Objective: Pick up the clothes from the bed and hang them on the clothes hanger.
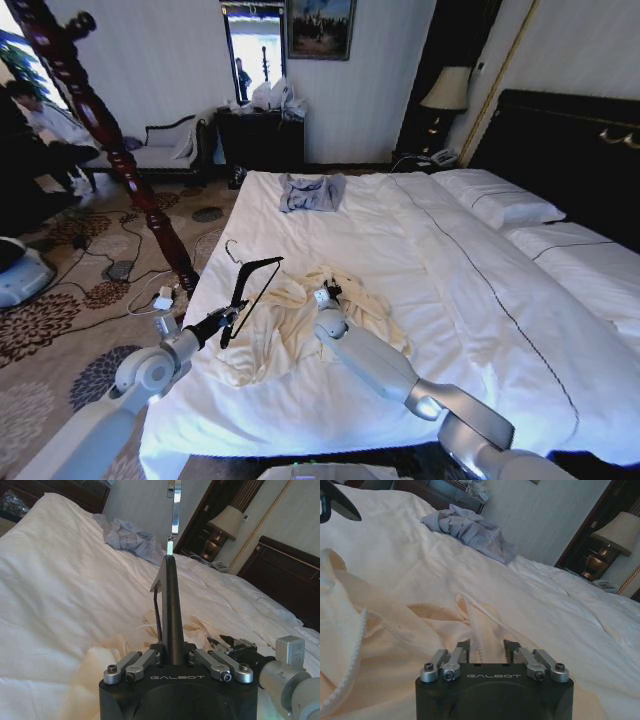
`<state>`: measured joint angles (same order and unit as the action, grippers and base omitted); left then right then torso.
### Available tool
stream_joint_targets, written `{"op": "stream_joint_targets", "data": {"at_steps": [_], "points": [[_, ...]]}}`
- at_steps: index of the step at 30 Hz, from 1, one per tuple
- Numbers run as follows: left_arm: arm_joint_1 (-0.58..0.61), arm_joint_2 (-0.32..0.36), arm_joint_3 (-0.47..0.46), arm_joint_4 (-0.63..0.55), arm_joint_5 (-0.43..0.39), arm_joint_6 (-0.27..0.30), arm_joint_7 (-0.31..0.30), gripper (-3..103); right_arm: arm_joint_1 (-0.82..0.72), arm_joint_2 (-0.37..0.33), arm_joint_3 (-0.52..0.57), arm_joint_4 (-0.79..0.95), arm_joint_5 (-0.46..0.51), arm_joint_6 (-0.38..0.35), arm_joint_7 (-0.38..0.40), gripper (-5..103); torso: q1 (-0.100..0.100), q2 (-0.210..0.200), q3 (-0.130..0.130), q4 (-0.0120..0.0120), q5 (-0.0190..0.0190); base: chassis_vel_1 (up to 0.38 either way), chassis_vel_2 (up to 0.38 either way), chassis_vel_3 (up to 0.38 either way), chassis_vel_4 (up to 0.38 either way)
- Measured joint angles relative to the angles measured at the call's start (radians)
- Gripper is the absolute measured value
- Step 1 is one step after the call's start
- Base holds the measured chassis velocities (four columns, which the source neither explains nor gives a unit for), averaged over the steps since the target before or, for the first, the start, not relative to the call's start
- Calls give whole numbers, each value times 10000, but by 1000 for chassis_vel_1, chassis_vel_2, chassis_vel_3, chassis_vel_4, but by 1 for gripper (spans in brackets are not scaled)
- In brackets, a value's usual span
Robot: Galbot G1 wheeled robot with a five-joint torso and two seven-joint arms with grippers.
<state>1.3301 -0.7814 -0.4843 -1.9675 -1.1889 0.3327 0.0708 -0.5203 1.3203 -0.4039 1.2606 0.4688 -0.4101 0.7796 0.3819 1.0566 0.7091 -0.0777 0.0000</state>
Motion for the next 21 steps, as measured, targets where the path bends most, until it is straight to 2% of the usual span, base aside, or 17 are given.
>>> {"op": "stream_joint_targets", "data": {"at_steps": [1,4,7,9,12,14,18,21], "points": [[8,0,-6,-2,4,-2,0,18,16,3,-1,-26,-3,0,2,41,0,0,0,1,-1,0,0,0,0],[17,1,-13,-3,20,-14,0,18,55,-3,25,-59,-24,-20,30,58,0,0,0,1,0,0,0,0,0],[17,-3,-10,-3,36,-21,0,18,64,-49,33,-12,-40,-63,52,63,0,0,0,0,0,0,0,0,0],[13,-14,12,-3,67,-29,-1,18,64,-86,43,4,-66,-100,81,73,0,0,0,0,0,0,0,0,0],[12,-25,31,-3,86,-33,0,18,61,-154,77,36,-83,-147,152,75,0,0,0,0,0,0,0,0,0],[7,-28,51,4,99,-36,0,18,43,-236,107,117,-95,-163,180,66,1,0,0,0,0,0,0,0,0],[-12,-29,98,8,124,-44,0,18,14,-327,145,210,-115,-168,186,65,0,0,0,0,0,0,0,0,0],[-47,-55,176,15,154,-52,0,18,-16,-348,210,251,-117,-82,177,57,1,0,0,-1,0,0,0,0,0]]}}
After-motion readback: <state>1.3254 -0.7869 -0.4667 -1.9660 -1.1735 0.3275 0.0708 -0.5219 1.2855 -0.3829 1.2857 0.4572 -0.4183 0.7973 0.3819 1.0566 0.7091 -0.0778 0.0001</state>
